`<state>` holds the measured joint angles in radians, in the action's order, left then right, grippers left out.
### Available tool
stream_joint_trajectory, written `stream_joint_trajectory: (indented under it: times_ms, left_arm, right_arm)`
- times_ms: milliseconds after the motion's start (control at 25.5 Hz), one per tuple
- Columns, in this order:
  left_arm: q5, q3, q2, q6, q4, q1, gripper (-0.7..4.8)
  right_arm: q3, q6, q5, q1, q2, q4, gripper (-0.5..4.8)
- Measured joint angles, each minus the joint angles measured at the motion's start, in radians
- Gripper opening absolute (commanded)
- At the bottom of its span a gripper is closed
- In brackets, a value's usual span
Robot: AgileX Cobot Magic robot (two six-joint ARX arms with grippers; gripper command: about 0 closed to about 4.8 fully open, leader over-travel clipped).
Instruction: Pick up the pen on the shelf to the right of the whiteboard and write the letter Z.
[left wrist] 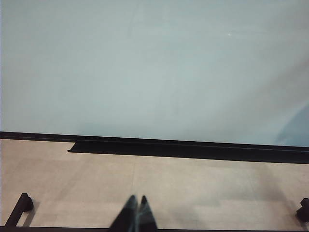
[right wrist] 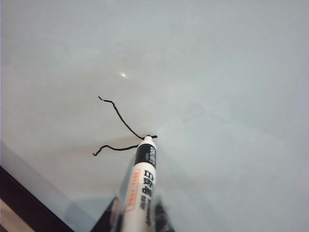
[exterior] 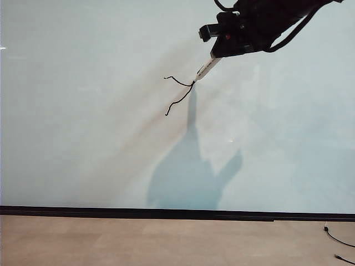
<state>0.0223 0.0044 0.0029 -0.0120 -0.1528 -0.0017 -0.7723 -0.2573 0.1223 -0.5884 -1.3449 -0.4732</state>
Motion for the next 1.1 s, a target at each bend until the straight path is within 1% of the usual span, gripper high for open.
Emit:
stream_joint_trajectory:
  times_ms: [78, 157, 196, 353, 588, 1097]
  left_arm:
    - [0.000, 0.000, 0.000, 0.000, 0.000, 0.000, -0.05]
    - [0.000, 0.000, 0.000, 0.000, 0.000, 0.000, -0.05]
    - [0.000, 0.000, 0.000, 0.000, 0.000, 0.000, -0.04]
    - [0.000, 0.000, 0.000, 0.000, 0.000, 0.000, -0.05]
    - [0.000, 0.000, 0.000, 0.000, 0.000, 0.000, -0.04]
    - [0.000, 0.000, 0.000, 0.000, 0.000, 0.000, -0.05]
  right_arm:
    - [0.028, 0.011, -0.010, -0.011, 0.003, -0.031, -0.09]
    - [0.101, 0.064, -0.015, -0.070, 0.000, -0.103, -0.09]
    - [0.115, 0.082, -0.021, -0.080, -0.009, -0.127, -0.09]
    - [0.134, 0.147, -0.041, -0.069, -0.090, -0.259, -0.09]
    - [0.129, 0.181, -0.062, -0.073, -0.179, -0.357, -0.09]
    - [0.072, 0.206, -0.084, -0.053, -0.261, -0.385, -0.09]
